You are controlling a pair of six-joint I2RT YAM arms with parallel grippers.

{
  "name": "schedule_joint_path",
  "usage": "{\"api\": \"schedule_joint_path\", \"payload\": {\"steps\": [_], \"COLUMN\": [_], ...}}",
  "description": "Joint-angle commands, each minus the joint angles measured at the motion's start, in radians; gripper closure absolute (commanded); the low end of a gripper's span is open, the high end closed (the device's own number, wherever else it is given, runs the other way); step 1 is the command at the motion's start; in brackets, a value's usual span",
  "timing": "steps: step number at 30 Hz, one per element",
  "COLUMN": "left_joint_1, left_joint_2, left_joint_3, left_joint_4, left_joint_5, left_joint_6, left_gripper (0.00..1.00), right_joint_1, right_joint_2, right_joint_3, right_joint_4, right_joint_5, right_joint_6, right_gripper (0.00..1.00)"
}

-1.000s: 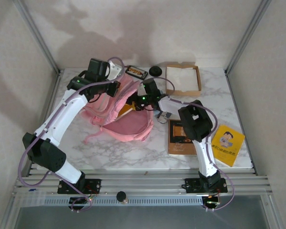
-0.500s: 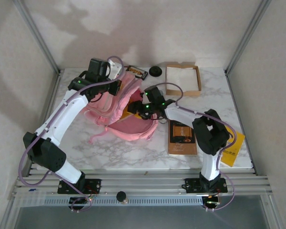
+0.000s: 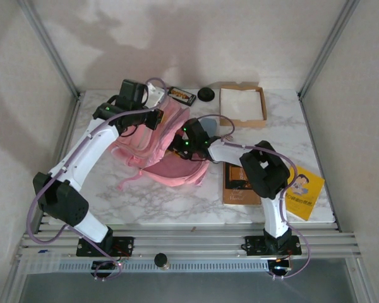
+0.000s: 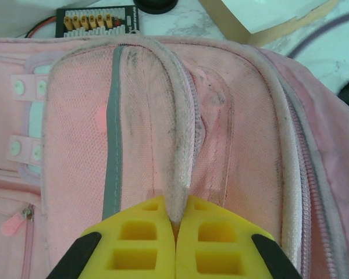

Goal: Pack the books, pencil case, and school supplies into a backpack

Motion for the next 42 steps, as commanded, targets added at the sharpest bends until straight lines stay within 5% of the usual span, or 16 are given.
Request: {"api": "schedule_joint_path", "payload": {"steps": [1, 9, 13, 17, 23, 29, 35, 39, 42], "left_joint_1": [0.005, 0.008, 0.014, 0.018, 0.012, -0.054, -0.079, -0.087, -0.087], "left_joint_2": [-0.024, -0.007, 0.005, -0.016, -0.019, -0.010, 0.036, 0.039, 0.035], "left_joint_3": [0.009, 0.026, 0.036, -0.021, -0.139, -0.312, -0.364, -0.313, -0.292], "left_joint_4": [0.034, 0.028, -0.004, 0.059, 0.165, 0.311, 0.368, 0.337, 0.292], "left_joint_5": [0.054, 0.002, -0.073, -0.054, -0.006, 0.007, -0.024, -0.080, -0.157], "left_joint_6": [0.048, 0.048, 0.051, 0.010, -0.118, -0.228, -0.261, -0.255, -0.238], "left_gripper": [1.00, 1.00, 1.00, 1.00, 1.00, 1.00, 1.00, 1.00, 1.00], "right_joint_1": [-0.015, -0.018, -0.018, -0.085, -0.158, -0.286, -0.321, -0.193, -0.162], "right_joint_2": [0.076, 0.180, 0.007, -0.136, -0.497, -0.750, -0.773, -0.688, -0.657], "right_joint_3": [0.098, 0.254, 0.086, -0.097, -0.387, -0.432, -0.454, -0.371, -0.330], "right_joint_4": [0.120, 0.141, 0.096, -0.091, -0.273, -0.493, -0.449, -0.357, -0.197], "right_joint_5": [0.047, 0.010, 0.081, 0.061, 0.203, 0.195, -0.049, -0.058, -0.180], "right_joint_6": [0.020, -0.067, -0.129, -0.170, -0.261, -0.342, -0.318, -0.275, -0.190], "right_gripper": [0.46, 0.42, 0.38, 0.37, 0.34, 0.30, 0.25, 0.27, 0.25]}}
